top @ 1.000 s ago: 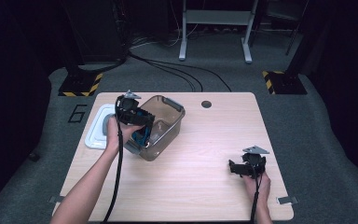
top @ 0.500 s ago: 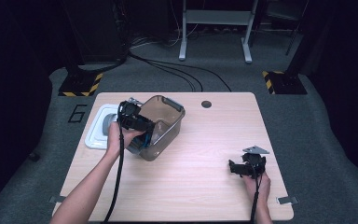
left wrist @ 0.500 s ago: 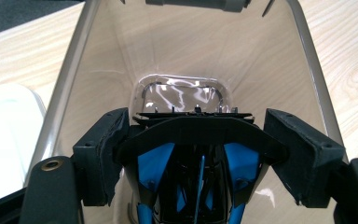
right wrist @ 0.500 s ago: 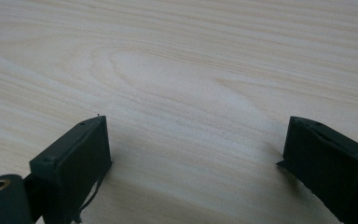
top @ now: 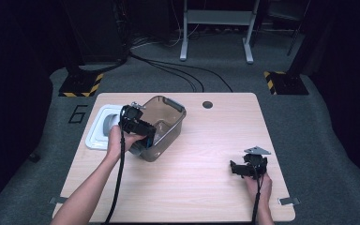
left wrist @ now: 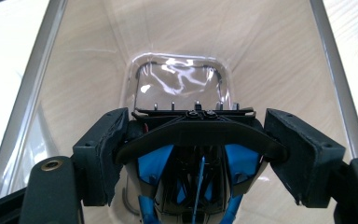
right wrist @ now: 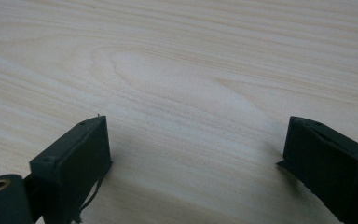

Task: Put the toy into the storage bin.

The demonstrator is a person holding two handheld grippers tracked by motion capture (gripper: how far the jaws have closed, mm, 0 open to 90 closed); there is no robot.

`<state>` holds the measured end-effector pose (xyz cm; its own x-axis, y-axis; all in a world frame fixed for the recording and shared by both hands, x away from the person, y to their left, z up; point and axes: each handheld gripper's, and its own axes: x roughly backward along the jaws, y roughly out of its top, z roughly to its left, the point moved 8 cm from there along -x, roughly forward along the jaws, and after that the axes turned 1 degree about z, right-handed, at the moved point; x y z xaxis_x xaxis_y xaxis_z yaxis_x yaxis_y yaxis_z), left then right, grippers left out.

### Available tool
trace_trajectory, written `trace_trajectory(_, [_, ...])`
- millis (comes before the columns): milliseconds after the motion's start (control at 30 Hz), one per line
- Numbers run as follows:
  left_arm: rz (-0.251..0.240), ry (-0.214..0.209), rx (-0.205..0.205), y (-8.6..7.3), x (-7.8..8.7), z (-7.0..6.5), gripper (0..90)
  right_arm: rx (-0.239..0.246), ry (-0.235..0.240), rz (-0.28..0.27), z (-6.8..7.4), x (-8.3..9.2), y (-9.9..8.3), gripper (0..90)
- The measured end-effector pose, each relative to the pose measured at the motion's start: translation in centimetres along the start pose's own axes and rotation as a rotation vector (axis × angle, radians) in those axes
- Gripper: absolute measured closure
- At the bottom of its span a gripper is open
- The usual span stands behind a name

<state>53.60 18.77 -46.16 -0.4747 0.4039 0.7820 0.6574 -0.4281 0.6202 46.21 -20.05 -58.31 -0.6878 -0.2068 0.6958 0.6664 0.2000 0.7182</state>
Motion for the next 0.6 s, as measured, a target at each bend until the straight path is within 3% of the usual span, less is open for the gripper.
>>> trace_trajectory(300, [0.018,0.004,-0.016,-0.8,0.9,-0.1,24.9,-0.006,0.0,-0.001,0.1,0.0,0.0,6.3])
trace_trajectory(600, [0.068,0.004,-0.057,-1.8,2.0,-0.1,24.8,-0.006,-0.001,-0.001,0.1,0.0,0.0,6.3])
